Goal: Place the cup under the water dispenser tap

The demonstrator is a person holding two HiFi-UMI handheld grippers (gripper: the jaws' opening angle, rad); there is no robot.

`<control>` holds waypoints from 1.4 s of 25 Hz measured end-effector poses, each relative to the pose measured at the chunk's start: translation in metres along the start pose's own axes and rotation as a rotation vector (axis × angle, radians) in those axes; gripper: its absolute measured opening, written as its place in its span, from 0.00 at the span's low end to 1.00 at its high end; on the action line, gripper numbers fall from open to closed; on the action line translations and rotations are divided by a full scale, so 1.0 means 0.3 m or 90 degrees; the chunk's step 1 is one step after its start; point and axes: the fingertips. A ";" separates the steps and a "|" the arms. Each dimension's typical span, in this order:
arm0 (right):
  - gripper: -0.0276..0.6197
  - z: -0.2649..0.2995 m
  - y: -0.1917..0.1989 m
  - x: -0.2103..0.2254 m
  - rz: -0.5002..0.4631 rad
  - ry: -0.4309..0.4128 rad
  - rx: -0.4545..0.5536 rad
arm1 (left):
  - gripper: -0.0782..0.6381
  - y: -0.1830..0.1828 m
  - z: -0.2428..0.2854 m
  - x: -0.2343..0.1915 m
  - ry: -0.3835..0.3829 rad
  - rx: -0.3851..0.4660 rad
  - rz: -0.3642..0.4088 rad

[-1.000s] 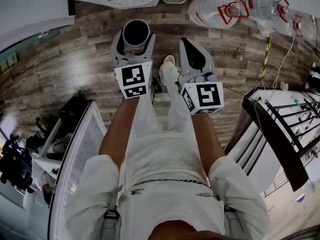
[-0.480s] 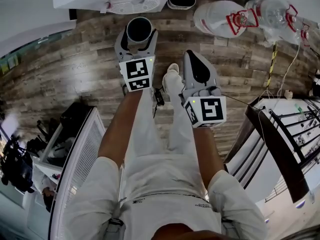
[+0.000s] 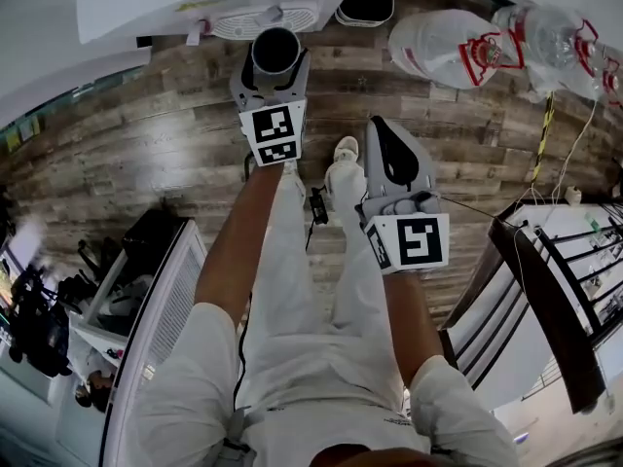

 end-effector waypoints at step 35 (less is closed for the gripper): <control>0.04 0.085 0.157 0.062 -0.016 0.001 -0.038 | 0.64 0.053 0.287 -0.033 -0.016 0.105 0.065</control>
Point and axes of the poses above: the fingertips, and each gripper's own axes: z forward along the fingers, x to its right, y out of its underside, and after that the axes turned 9 degrees about -x, right-handed
